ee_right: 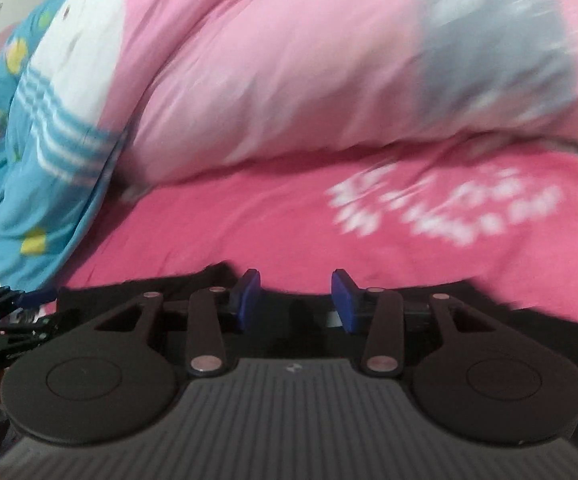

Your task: Fold clothes

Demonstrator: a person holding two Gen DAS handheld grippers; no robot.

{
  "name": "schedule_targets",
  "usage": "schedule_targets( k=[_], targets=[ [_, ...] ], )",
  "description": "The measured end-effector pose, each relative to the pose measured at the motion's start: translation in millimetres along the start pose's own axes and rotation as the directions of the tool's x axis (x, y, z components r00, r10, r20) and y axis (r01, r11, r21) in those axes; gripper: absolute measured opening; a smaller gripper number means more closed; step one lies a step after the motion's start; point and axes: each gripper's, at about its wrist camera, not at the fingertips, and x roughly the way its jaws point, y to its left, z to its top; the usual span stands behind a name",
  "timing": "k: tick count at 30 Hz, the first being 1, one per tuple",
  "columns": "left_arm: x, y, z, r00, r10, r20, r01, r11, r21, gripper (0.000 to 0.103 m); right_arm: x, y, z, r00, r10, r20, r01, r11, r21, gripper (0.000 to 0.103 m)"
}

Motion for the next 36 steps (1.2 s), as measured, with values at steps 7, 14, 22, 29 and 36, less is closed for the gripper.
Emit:
schedule_targets(
  k=[7, 14, 22, 29, 36],
  targets=[
    [21, 27, -7, 0.983, 0.165, -0.081, -0.172, 0.98, -0.096, 0.058, 47, 35, 6, 0.996, 0.031, -0.079, -0.028, 0.999, 0.043, 0.038],
    [37, 41, -8, 0.973, 0.173, -0.155, -0.202, 0.959, -0.197, 0.058, 64, 48, 3, 0.991, -0.052, -0.121, 0.054, 0.998, 0.011, 0.034],
    [43, 48, 0, 0.971, 0.131, -0.198, -0.178, 0.954, -0.242, 0.051, 71, 54, 5, 0.987, -0.096, -0.132, 0.094, 0.995, -0.018, 0.032],
    [41, 49, 2, 0.972, 0.122, -0.199, -0.17, 0.954, -0.245, 0.046, 73, 57, 8, 0.985, -0.103, -0.135, 0.099, 0.994, -0.04, 0.02],
    [39, 46, 4, 0.975, 0.114, -0.191, -0.162, 0.953, -0.256, 0.031, 75, 56, 8, 0.985, -0.113, -0.133, 0.108, 0.993, -0.047, 0.011]
  ],
)
